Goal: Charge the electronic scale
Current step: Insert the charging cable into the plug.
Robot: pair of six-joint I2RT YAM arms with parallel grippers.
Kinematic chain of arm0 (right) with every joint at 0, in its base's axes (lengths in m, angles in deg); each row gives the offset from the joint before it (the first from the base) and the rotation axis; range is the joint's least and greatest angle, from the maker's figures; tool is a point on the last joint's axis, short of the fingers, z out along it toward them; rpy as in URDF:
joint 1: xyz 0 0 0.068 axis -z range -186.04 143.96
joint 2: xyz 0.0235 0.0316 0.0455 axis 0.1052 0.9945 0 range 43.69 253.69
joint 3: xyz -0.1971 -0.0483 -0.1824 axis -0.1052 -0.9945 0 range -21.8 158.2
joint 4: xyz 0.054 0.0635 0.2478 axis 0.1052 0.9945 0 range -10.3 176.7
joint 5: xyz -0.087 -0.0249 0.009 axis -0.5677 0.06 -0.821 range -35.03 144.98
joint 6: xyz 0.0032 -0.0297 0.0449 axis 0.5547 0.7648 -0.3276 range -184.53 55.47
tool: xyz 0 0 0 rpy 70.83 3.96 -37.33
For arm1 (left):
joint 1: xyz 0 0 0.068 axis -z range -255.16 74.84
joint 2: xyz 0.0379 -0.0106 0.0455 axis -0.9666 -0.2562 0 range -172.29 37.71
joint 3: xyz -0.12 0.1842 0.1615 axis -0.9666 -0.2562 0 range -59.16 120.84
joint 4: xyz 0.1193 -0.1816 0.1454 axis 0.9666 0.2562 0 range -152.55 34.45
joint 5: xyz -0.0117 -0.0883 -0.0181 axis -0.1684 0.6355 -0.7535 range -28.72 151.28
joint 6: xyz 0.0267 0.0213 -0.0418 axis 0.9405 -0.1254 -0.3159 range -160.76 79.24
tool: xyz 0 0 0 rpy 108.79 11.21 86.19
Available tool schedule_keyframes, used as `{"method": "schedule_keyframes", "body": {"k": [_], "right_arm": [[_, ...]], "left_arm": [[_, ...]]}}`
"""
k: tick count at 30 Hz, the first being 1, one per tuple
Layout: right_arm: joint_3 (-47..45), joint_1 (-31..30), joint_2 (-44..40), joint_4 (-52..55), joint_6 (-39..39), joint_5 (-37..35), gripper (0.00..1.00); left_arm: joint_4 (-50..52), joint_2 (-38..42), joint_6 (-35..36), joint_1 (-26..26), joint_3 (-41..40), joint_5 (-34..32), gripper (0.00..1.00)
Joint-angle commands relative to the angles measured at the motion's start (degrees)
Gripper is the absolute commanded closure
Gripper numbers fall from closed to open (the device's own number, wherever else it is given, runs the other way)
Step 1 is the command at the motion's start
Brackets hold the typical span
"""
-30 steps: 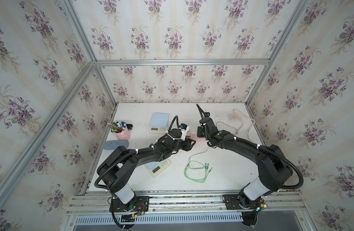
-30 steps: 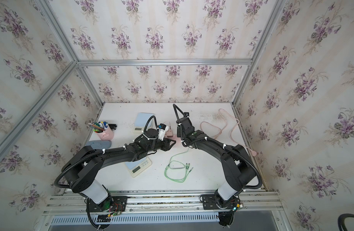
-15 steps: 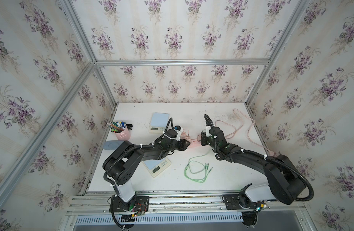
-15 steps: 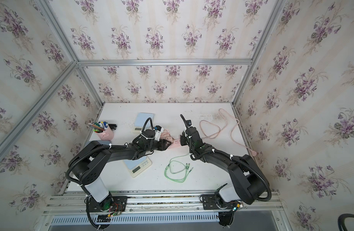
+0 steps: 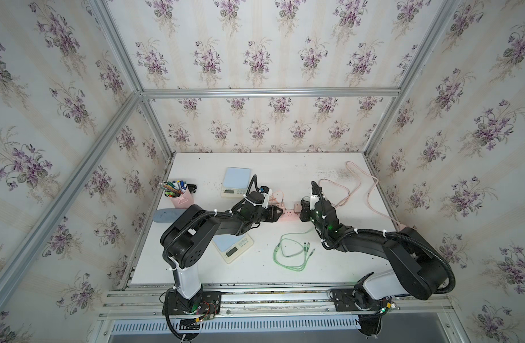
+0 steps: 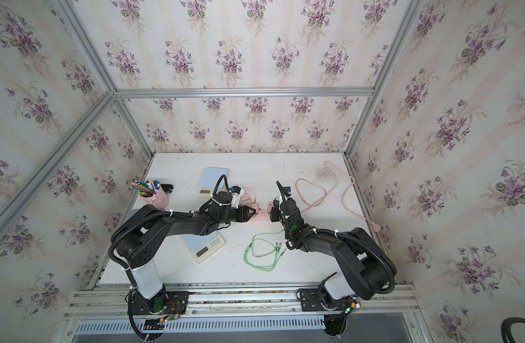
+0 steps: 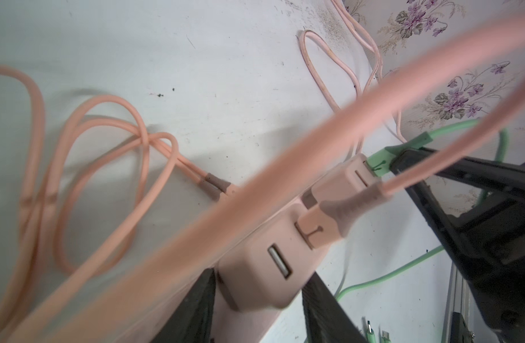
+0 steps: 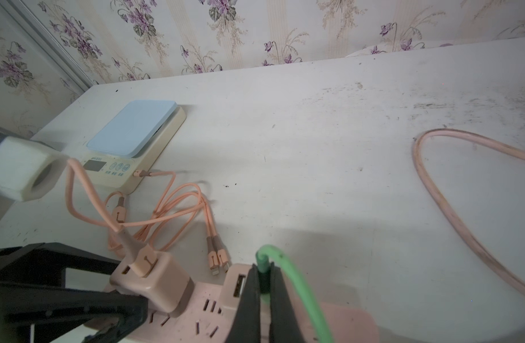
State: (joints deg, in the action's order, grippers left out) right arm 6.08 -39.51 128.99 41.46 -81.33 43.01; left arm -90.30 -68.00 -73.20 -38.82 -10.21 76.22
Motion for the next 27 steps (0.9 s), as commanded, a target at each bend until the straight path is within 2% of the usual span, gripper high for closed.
{"method": "schedule_keyframes", "body": {"k": [1,6,12,14,16,18,23,27], "right_arm": [[1.8,0.2,2.7,-5.1,-0.2,-3.1,1.0],[5.6,0.7,6.5,-6.2,3.2,-2.7,1.0],[3.8,0.7,6.8,-6.3,5.3,-1.7,1.0],[2.5,0.7,6.1,-6.0,5.0,-1.3,0.87],[1.4,0.8,5.0,-5.0,4.6,-1.0,0.68],[1.1,0.6,3.4,-2.8,4.0,-0.7,0.56],[2.5,0.6,-3.5,5.0,3.0,0.3,0.45],[4.1,0.6,-8.4,10.9,2.7,2.8,0.43]], "left_arm": [[-0.7,-0.9,0.5,-1.0,2.5,-1.1,0.51],[2.4,-2.4,1.8,-2.5,6.8,0.2,0.51],[2.5,1.2,1.9,-2.9,3.4,0.7,0.46],[2.5,3.1,2.3,-3.0,1.6,1.2,0.42],[2.7,5.1,2.6,-3.0,-0.1,2.2,0.41],[3.0,6.8,2.9,-3.0,-1.4,2.8,0.41],[4.9,10.7,4.2,-3.0,-3.4,2.7,0.41],[6.4,12.5,5.2,-3.0,-3.9,2.5,0.41]]}}
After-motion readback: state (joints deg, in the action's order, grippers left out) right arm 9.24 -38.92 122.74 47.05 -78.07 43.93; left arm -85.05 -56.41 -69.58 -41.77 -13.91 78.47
